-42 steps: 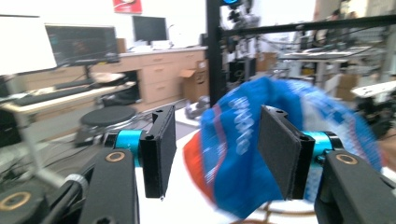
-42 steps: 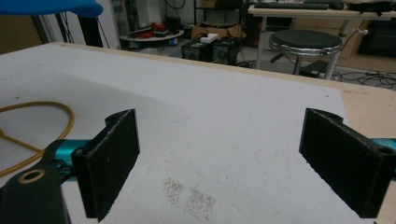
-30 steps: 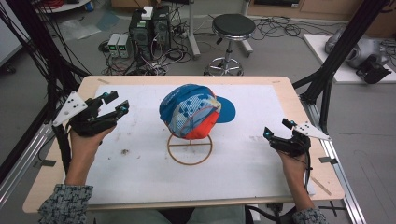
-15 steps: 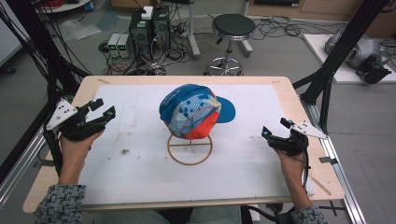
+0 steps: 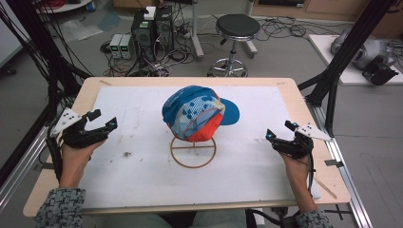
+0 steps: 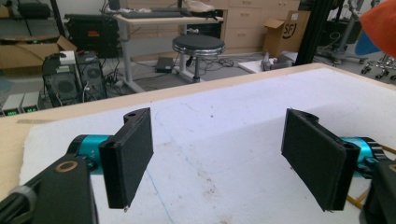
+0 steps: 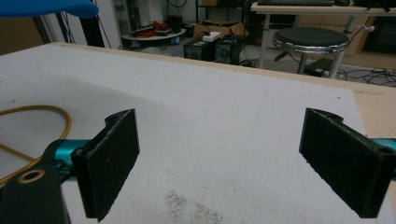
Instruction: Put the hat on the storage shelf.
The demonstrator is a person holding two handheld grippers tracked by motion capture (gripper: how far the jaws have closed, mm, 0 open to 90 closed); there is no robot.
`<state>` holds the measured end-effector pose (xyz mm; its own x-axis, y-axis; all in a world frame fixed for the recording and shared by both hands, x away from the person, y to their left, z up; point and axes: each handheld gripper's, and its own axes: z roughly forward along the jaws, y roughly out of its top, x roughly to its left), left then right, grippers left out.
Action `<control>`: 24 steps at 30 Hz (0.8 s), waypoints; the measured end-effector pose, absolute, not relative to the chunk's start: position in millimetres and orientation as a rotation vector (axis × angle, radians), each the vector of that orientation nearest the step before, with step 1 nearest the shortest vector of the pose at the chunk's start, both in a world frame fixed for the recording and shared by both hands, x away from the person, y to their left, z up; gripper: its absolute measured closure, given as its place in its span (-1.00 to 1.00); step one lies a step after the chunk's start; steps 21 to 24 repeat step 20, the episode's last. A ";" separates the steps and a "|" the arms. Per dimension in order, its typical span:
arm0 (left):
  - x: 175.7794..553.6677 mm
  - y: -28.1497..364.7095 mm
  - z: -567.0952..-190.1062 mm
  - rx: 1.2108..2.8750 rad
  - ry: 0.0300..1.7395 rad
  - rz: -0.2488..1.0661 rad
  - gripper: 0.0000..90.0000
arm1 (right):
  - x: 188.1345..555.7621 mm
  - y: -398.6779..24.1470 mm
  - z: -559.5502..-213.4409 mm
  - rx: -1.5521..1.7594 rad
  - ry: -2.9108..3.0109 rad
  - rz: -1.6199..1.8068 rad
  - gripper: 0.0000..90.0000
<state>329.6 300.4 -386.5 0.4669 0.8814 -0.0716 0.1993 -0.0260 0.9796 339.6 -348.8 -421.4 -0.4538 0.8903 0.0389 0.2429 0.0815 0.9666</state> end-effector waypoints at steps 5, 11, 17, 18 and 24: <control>331.6 298.2 -392.2 1.564 0.997 0.715 -0.47 | 339.3 -349.7 -421.7 1.130 1.765 1.398 -0.75; 331.3 299.0 -393.3 1.566 1.005 0.733 -0.50 | 339.4 -349.5 -422.2 1.131 1.764 1.400 -0.75; 332.1 298.8 -395.2 1.588 1.010 0.735 -0.50 | 339.5 -349.5 -422.5 1.133 1.771 1.395 -0.75; 332.3 298.6 -395.4 1.593 1.013 0.735 -0.50 | 339.8 -349.9 -422.8 1.130 1.772 1.392 -0.75; 333.0 298.3 -396.3 1.602 1.023 0.731 -0.50 | 340.3 -350.4 -423.3 1.131 1.769 1.385 -0.75</control>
